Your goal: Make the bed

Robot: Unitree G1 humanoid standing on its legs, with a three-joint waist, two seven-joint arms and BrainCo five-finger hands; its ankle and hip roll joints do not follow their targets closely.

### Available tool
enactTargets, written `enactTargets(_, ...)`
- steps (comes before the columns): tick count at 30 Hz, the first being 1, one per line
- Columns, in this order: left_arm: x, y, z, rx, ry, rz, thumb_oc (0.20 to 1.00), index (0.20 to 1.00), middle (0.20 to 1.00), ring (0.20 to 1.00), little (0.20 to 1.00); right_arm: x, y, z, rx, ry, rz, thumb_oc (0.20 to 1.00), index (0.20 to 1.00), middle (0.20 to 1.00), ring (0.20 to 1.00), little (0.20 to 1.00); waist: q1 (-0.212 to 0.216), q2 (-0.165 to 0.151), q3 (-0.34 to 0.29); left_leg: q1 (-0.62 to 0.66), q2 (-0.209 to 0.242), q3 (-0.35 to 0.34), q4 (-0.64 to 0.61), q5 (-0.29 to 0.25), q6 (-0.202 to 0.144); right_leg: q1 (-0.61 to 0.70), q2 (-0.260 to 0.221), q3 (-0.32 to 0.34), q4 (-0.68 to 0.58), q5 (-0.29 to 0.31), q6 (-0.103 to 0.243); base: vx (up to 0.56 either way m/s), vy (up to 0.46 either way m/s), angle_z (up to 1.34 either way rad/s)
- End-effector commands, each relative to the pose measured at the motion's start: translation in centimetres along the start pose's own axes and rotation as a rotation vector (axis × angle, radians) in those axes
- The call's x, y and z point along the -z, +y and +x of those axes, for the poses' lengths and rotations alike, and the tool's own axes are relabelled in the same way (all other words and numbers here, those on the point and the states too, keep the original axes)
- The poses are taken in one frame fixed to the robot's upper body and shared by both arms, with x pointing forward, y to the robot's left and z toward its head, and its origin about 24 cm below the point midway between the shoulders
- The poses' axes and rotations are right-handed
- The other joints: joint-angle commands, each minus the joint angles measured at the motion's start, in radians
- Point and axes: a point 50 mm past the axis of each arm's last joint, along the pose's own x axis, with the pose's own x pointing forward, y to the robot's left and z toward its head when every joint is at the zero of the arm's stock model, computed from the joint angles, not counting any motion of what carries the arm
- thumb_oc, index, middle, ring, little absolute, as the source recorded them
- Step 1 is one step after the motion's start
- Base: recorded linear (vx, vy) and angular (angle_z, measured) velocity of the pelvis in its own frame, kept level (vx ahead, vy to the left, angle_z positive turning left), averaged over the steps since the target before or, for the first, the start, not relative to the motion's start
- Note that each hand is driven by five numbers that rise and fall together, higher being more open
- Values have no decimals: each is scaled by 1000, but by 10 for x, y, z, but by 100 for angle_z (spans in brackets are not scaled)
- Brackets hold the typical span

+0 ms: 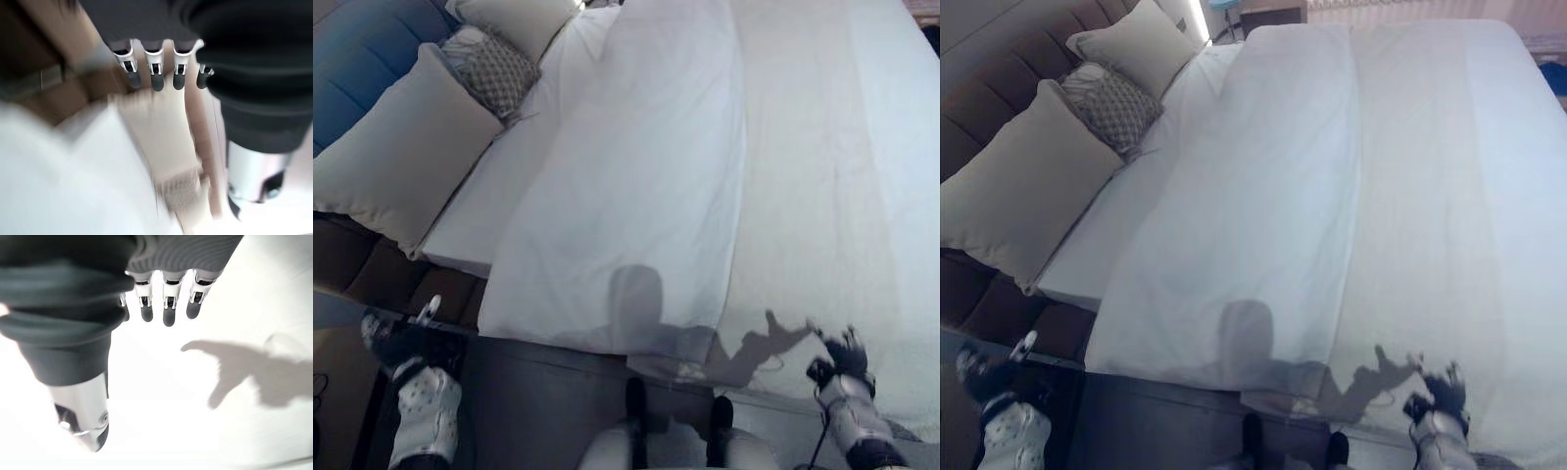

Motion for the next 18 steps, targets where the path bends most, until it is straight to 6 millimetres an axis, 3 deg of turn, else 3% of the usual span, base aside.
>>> enactTargets(1,-47,-45,20,305,-146,-156,1000,1000,1000,1000,1000,-71,59,10,-275,-285,17,1000,1000,1000,1000,1000,-1,-27,58,-36,-44,-22,69,-144,53,84,35,27,-117,26,95,14,47,-45)
enactTargets(2,-62,-76,22,428,-183,-220,1000,1000,1000,1000,1000,-99,90,3,-375,-399,79,1000,1000,1000,1000,1000,1,-32,65,-68,-36,-41,36,-113,54,60,50,46,-107,25,98,-4,23,-38)
enactTargets(3,-63,-76,22,429,-184,-220,1000,1000,1000,1000,1000,-100,90,3,-375,-400,80,1000,1000,1000,1000,1000,1,-32,64,-72,-35,-41,34,-108,54,56,51,46,-109,29,98,-10,101,-44)
enactTargets(4,-93,-110,29,585,-248,-239,1000,1000,1000,1000,1000,-138,131,-6,-550,-509,126,1000,1000,1000,1000,1000,-2,-39,74,-84,-32,-47,24,-114,63,8,59,76,-79,24,103,-25,80,-33)
enactTargets(5,-94,-111,29,586,-250,-240,1000,1000,1000,1000,1000,-139,132,-6,-550,-512,127,1000,1000,1000,1000,1000,-1,-39,74,-88,-31,-46,23,-111,63,4,59,77,-79,27,102,-81,215,-45)
enactTargets(6,-122,-143,34,674,-321,-228,1000,1000,1000,1000,1000,-174,160,-11,-626,-588,145,1000,1000,1000,1000,1000,-6,-45,93,-104,-30,-34,5,-101,74,-45,58,100,-69,44,110,-77,136,-43)
enactTargets(7,-123,-144,34,675,-323,-229,1000,1000,1000,1000,1000,-175,161,-10,-627,-590,145,1000,1000,1000,1000,1000,-4,-45,92,-108,-29,-33,3,-97,74,-49,59,101,-71,48,110,-54,302,-52)
enactTargets(8,-153,-172,36,753,-383,-244,1000,1000,1000,1000,1000,-204,188,-20,-731,-621,215,1000,1000,1000,1000,1000,-5,-59,107,-119,-33,-9,-7,-96,79,-68,51,117,-77,59,116,10,222,-33)
enactTargets(10,-167,-183,38,770,-407,-239,1000,1000,1000,1000,1000,-217,199,-23,-764,-632,240,1000,1000,1000,1000,1000,-1,-69,119,-128,-35,1,-3,-97,81,-78,47,122,-80,68,119,16,207,-29)
enactTargets(11,-188,-206,36,803,-437,-293,1000,1000,1000,1000,1000,-241,224,-39,-857,-642,351,1000,1000,1000,1000,1000,0,-84,133,-156,-41,15,4,-101,84,-93,35,127,-99,87,129,20,184,-20)
enactTargets(15,-224,-239,31,814,-476,-397,1000,1000,1000,1000,1000,-277,250,-56,-911,-640,527,1000,1000,1000,1000,1000,12,-112,155,-212,-51,25,11,-112,80,-106,11,124,-170,144,150,45,139,-2)
enactTargets(16,-224,-240,31,814,-477,-397,1000,1000,1000,1000,1000,-277,250,-56,-911,-640,528,1000,1000,1000,1000,1000,12,-113,155,-212,-51,25,11,-112,80,-106,11,124,-171,144,150,25,80,17)
enactTargets(17,-242,-244,31,797,-516,-397,1000,1000,1000,1000,1000,-291,256,-58,-886,-632,563,1000,1000,1000,1000,1000,24,-130,158,-241,-50,25,14,-116,75,-114,11,118,-200,166,161,9,52,13)
enactTargets(18,-246,-245,31,799,-523,-397,1000,1000,1000,1000,1000,-295,256,-58,-888,-638,567,1000,1000,1000,1000,1000,26,-133,161,-248,-49,26,18,-117,75,-117,11,119,-204,170,161,31,78,13)
